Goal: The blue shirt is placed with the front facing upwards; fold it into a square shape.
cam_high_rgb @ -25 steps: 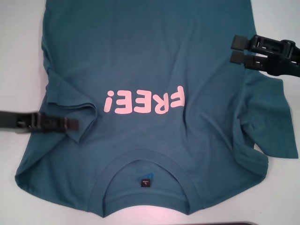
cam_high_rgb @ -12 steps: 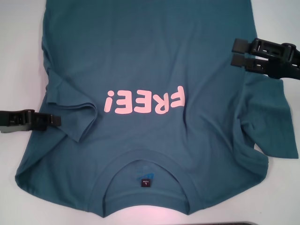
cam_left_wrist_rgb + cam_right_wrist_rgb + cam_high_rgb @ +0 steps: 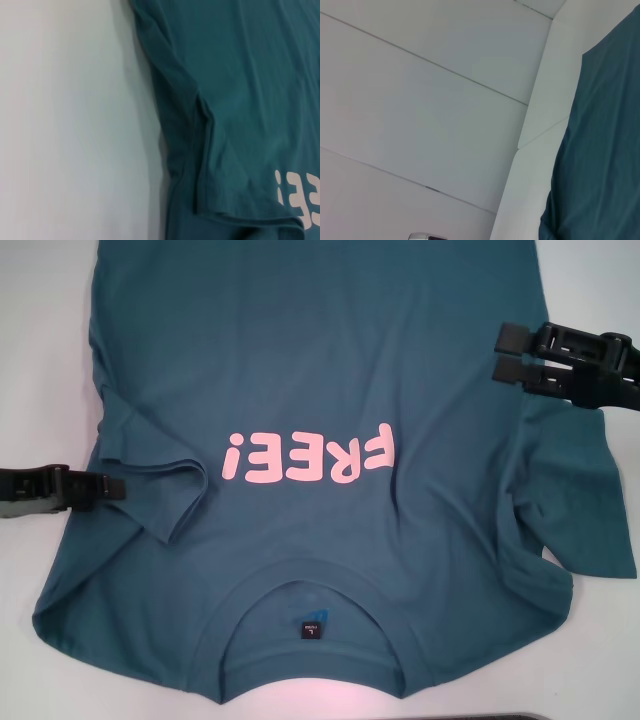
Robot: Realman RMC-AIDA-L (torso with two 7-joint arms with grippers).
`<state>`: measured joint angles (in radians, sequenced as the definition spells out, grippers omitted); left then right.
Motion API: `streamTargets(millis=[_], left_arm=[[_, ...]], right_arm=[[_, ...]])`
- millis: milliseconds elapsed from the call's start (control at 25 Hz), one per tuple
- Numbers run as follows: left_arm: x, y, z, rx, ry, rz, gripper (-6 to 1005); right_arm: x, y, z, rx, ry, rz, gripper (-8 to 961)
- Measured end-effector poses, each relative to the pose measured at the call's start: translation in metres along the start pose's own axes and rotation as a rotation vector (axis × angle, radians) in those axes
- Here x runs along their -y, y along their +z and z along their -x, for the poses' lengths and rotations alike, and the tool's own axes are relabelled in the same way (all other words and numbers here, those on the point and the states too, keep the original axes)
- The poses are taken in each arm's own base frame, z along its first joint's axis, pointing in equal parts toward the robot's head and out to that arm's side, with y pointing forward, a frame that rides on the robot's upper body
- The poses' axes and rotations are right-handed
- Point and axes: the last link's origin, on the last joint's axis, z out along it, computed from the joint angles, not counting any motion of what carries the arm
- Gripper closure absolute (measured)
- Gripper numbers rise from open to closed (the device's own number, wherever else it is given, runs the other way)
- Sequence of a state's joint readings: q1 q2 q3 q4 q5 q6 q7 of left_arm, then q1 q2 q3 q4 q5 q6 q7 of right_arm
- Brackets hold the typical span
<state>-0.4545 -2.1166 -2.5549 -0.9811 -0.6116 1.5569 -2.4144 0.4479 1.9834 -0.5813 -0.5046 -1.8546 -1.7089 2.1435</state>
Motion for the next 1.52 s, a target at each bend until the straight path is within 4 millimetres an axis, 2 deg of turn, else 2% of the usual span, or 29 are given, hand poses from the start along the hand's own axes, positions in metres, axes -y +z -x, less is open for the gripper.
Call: streamTargets(millis=[880, 1240, 1520], left_arm=[[0.004, -0.012, 0.014, 0.091, -0.105, 0.020, 430], [-0.004, -0.003, 0.022, 0.153, -0.143, 0.071, 431], [-0.016, -0.005, 0.021, 0.180, -0.108, 0.141, 431]], right_arm=[[-0.002, 0.002, 0.006, 0.002, -0.013, -0.005, 102], [-0.001, 0.001, 0.006, 0.002, -0.017, -0.006, 102], [-0.001, -0.001, 0.004, 0.004, -0.014, -0.008, 102]])
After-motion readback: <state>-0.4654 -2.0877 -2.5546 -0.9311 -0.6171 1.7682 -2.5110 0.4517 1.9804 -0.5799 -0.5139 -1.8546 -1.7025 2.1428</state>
